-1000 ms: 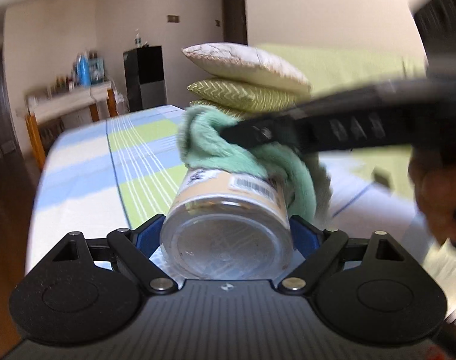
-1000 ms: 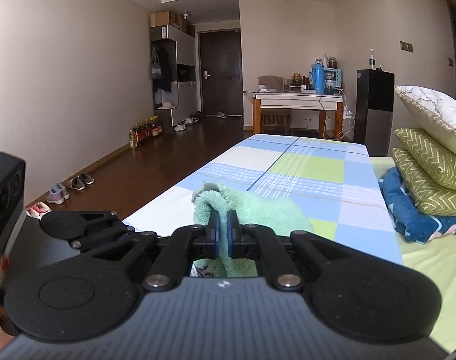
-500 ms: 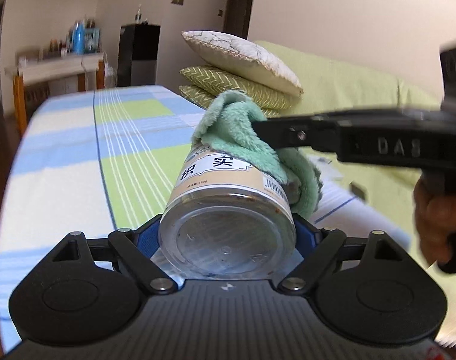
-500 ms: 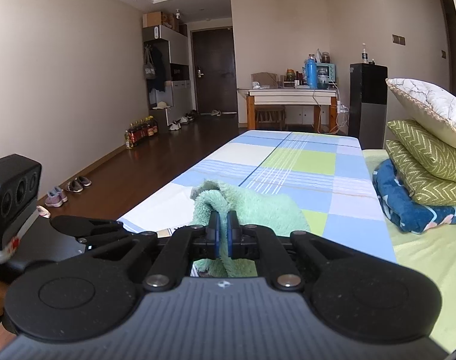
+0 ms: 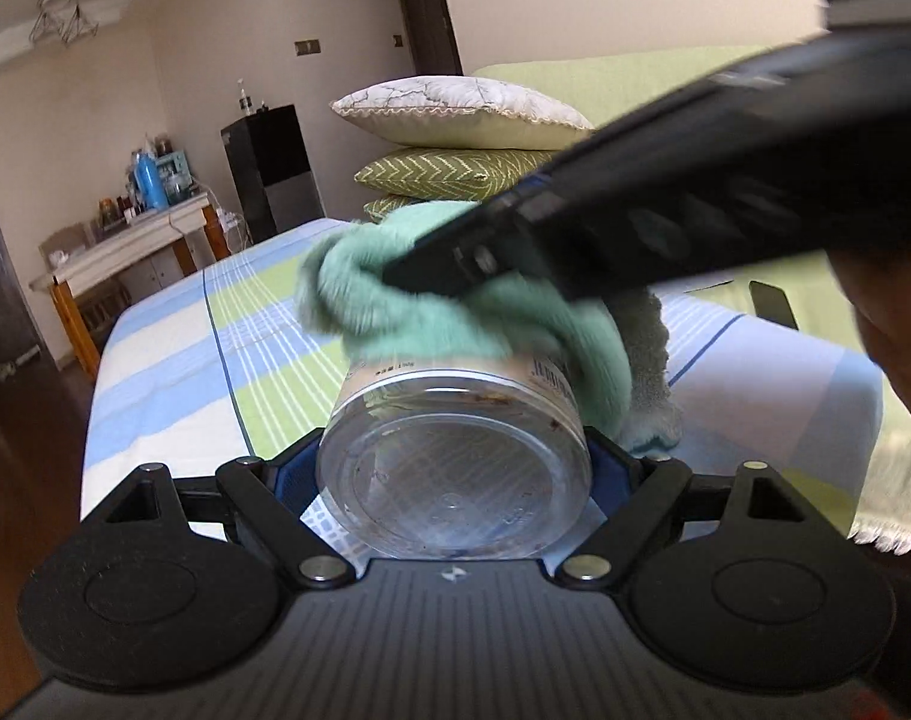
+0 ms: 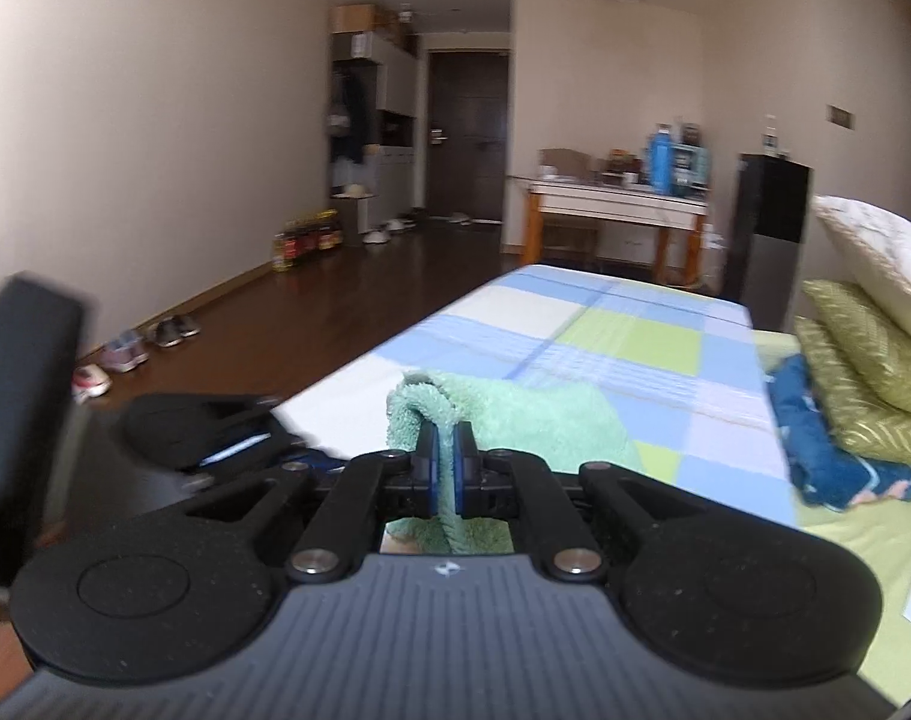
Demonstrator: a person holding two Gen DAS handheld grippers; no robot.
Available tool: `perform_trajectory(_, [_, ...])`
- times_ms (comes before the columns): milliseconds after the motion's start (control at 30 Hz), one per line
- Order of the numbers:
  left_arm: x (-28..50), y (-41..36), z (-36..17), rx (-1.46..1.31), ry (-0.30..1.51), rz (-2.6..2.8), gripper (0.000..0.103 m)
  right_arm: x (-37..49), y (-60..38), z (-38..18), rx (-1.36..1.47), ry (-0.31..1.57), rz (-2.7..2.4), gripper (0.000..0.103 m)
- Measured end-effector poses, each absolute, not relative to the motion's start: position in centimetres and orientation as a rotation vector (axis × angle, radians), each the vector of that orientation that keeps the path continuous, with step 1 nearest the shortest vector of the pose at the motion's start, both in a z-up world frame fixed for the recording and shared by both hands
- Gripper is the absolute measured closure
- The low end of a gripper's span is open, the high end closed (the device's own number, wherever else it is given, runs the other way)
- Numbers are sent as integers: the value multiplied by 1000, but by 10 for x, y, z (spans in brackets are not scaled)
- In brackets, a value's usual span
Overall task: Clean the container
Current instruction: 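Rub the towel around the jar's labelled side with the right gripper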
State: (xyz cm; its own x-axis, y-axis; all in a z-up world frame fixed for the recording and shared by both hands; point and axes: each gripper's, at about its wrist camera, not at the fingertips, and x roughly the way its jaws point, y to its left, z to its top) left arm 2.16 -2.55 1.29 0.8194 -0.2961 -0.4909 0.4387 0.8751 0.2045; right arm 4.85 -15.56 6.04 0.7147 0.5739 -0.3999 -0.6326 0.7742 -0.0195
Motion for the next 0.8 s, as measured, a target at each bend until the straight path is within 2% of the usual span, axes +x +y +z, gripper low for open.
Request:
perform_trajectory(267, [25, -23, 14, 275, 480, -407, 15, 52, -163, 55, -107, 381, 653, 100])
perform_trajectory(600, [46, 29, 12, -190, 586, -513, 14, 52, -170, 53, -96, 381, 650, 100])
perform_trajectory(800, [40, 28, 10, -143, 574, -507, 16, 54, -170, 55, -101, 390, 640, 100])
